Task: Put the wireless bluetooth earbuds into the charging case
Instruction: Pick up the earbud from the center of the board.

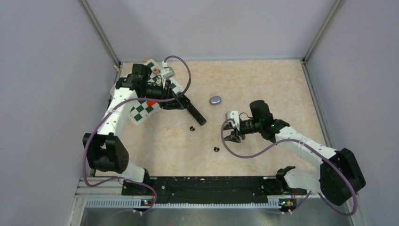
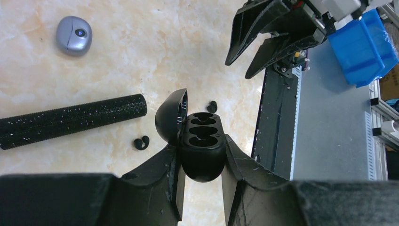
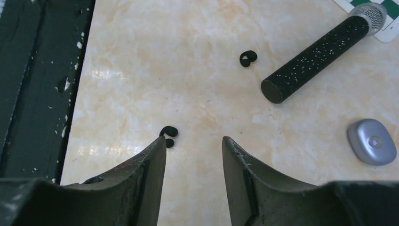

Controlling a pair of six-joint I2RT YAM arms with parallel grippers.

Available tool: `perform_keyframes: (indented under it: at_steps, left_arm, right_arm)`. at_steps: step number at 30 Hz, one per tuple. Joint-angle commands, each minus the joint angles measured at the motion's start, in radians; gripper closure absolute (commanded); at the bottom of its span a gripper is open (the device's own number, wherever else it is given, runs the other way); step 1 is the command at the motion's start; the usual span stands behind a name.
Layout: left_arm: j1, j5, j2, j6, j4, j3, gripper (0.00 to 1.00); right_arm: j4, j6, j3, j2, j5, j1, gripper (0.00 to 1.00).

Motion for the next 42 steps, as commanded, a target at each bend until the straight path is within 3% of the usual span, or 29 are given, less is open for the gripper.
perform_keyframes:
  at_steps: [1, 3, 6, 24, 42]
  left_arm:
    - [0.004, 0.044, -0.053, -0.005, 0.072, -0.032, 1.00]
    - [0.004, 0.045, -0.055, -0.008, 0.081, -0.041, 1.00]
    - [0.004, 0.042, -0.062, -0.016, 0.102, -0.060, 1.00]
    - [0.004, 0.047, -0.070, -0.021, 0.136, -0.093, 1.00]
    - [0.004, 0.056, -0.054, -0.020, 0.141, -0.100, 1.00]
  right_arm:
    - [0.024, -0.176, -0.028, 0.049, 0.067, 0.062, 0.56]
    - [0.030, -0.189, -0.036, 0.074, 0.084, 0.084, 0.64]
    - [0.001, -0.210, -0.024, 0.109, 0.100, 0.120, 0.68]
    - [-0.028, -0.297, 0.006, 0.266, 0.376, 0.352, 0.68]
    - [0.043, -0.246, 0.009, 0.280, 0.429, 0.381, 0.67]
